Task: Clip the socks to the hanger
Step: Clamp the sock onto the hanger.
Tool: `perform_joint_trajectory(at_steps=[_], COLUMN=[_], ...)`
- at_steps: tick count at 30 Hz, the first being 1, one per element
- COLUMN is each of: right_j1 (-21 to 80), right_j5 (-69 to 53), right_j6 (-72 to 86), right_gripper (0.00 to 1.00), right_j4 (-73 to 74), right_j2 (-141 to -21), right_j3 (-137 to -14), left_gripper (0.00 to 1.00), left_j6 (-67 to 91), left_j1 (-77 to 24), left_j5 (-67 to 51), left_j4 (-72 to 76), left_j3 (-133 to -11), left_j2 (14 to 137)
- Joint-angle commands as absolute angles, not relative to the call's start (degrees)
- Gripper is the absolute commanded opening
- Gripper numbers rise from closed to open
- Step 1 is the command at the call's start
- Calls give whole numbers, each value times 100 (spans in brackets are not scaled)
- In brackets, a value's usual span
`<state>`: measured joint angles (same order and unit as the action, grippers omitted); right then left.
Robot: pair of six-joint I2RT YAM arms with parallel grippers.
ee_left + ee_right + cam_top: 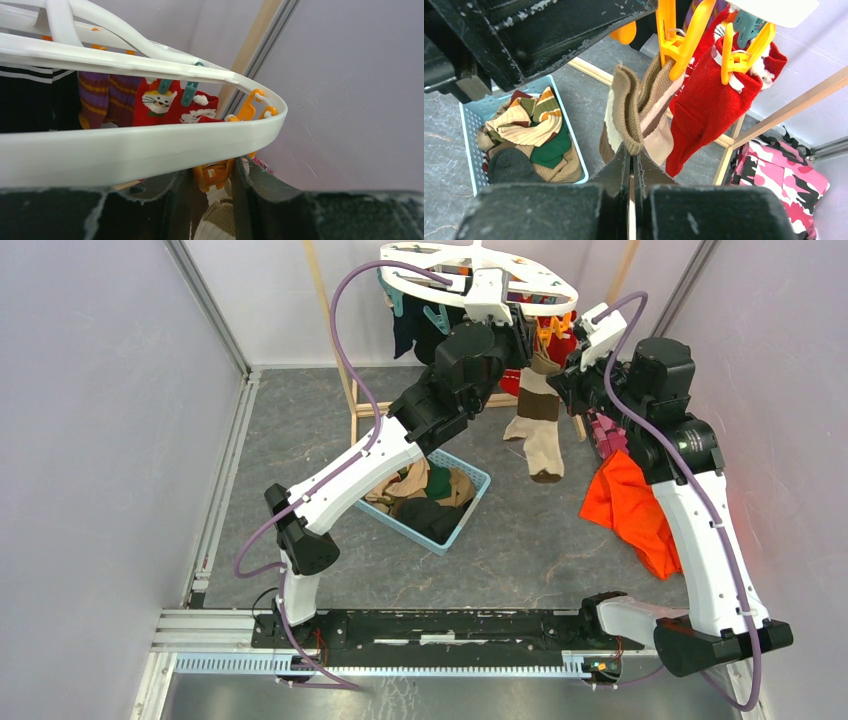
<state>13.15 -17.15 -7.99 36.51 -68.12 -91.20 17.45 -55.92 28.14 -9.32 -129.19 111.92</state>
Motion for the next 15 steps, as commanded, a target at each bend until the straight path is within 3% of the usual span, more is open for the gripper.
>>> perform_joint_trajectory(at_steps=[1,15], right_j1=[1367,1507], right_j5=[-1553,-1644], right_j6=[-634,-164], right_gripper=[0,0], right_j4=[3543,3117], right_j2=[-6845,-7037], right_j3=[-9378,-9361], left_gripper=[3,3], left_j6=[1481,1534], left_j1=[-5543,-5515], left_j5=[2660,2611], left_j4=[-857,-906], left_j3=[-12920,-12911], left_j2=[10896,10890])
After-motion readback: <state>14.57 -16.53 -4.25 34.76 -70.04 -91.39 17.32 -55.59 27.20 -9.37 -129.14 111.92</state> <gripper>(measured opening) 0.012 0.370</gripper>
